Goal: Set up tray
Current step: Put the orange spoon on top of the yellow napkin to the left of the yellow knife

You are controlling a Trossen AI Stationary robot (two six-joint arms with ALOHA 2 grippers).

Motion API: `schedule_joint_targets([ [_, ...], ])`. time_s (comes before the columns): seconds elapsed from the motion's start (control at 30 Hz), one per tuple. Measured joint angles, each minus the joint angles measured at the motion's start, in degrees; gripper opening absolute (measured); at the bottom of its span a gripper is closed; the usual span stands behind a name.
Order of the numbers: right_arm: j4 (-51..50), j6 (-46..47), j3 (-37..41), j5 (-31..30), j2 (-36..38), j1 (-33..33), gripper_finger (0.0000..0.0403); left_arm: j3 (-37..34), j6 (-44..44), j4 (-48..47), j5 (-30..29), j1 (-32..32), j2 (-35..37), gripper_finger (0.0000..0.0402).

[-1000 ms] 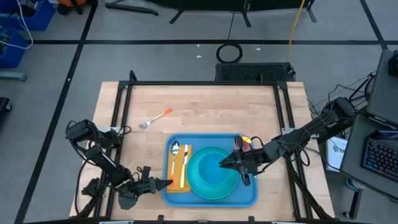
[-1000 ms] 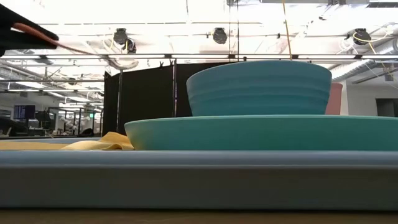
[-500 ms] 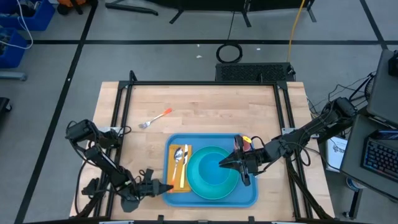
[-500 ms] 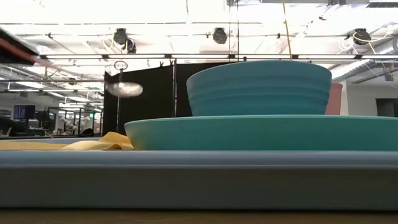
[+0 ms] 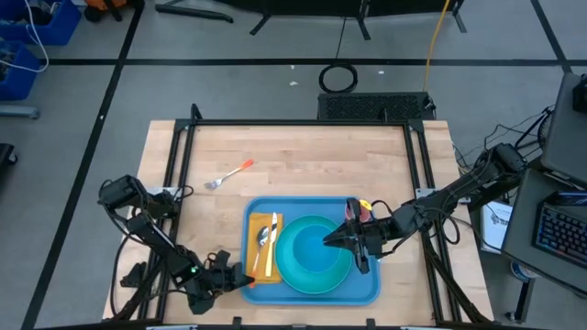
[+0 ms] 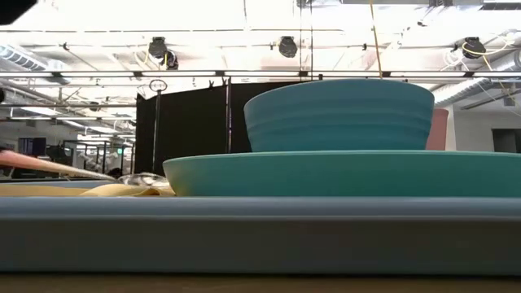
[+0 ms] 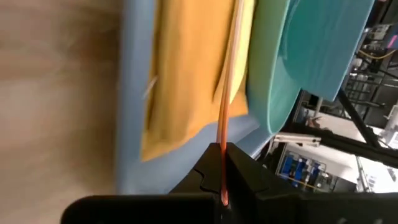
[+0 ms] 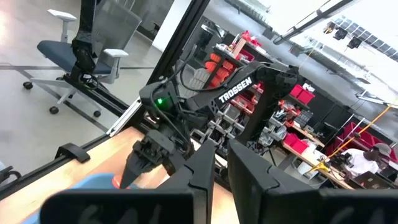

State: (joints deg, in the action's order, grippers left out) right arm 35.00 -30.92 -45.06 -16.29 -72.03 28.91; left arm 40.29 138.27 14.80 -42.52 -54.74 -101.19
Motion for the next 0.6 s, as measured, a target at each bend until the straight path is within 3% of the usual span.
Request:
schedule_joint_targets([
  [0.4, 0.5, -1.3, 0.0, 0.1, 0.0, 0.0, 0.0034, 0.0, -1.7, 1.2, 0.5, 3.8, 0.1, 0.0012],
  [0.6, 0.8, -1.3, 0.0, 0.1, 0.0, 0.0, 0.0034, 0.0, -7.2, 2.2, 3.2, 6.8, 0.1, 0.0006],
])
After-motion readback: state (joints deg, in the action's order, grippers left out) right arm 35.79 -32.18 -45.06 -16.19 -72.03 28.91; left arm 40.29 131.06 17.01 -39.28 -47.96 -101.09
